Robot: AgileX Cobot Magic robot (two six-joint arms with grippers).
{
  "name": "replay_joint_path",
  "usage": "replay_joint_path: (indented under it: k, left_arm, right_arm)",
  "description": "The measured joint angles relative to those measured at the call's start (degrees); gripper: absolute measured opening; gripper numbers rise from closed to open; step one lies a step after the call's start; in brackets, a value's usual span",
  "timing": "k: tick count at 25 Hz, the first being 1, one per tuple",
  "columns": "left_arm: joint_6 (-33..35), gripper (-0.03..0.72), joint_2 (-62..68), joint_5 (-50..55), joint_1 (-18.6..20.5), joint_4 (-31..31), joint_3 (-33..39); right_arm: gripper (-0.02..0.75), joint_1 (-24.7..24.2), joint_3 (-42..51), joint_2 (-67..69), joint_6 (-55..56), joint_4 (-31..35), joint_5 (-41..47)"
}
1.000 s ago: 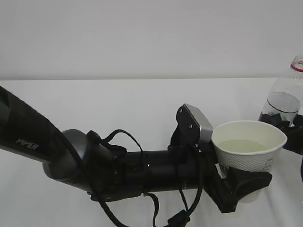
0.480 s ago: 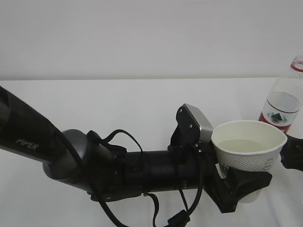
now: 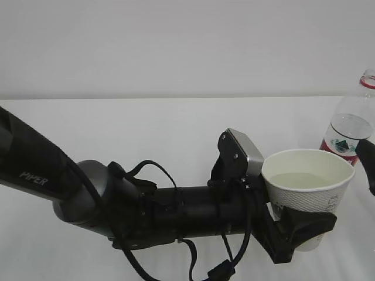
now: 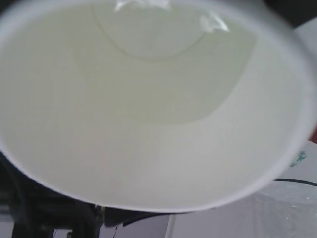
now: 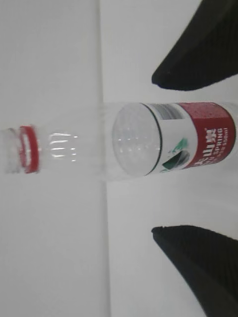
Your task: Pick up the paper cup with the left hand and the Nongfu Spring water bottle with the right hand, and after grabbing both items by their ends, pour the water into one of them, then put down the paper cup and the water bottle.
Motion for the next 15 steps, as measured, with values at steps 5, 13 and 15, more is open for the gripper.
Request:
replay_joint_path:
  k: [5, 13, 15]
  left_arm:
    - [0.00, 0.536, 0.00, 0.00, 0.00, 0.00, 0.00]
    - [0.00, 0.536, 0.00, 0.36, 0.00, -0.16, 0.00]
    - [0.00, 0.536, 0.00, 0.51, 0.00, -0.57, 0.00]
  right_arm:
    - [0.642, 0.00, 0.00, -7.48, 0.68, 0.00, 6.01]
    - [0.641, 0.00, -3.78, -18.75, 0.71, -0.20, 24.06]
    - [0.642, 0.00, -4.99, -20.09, 0.71, -0.20, 26.08]
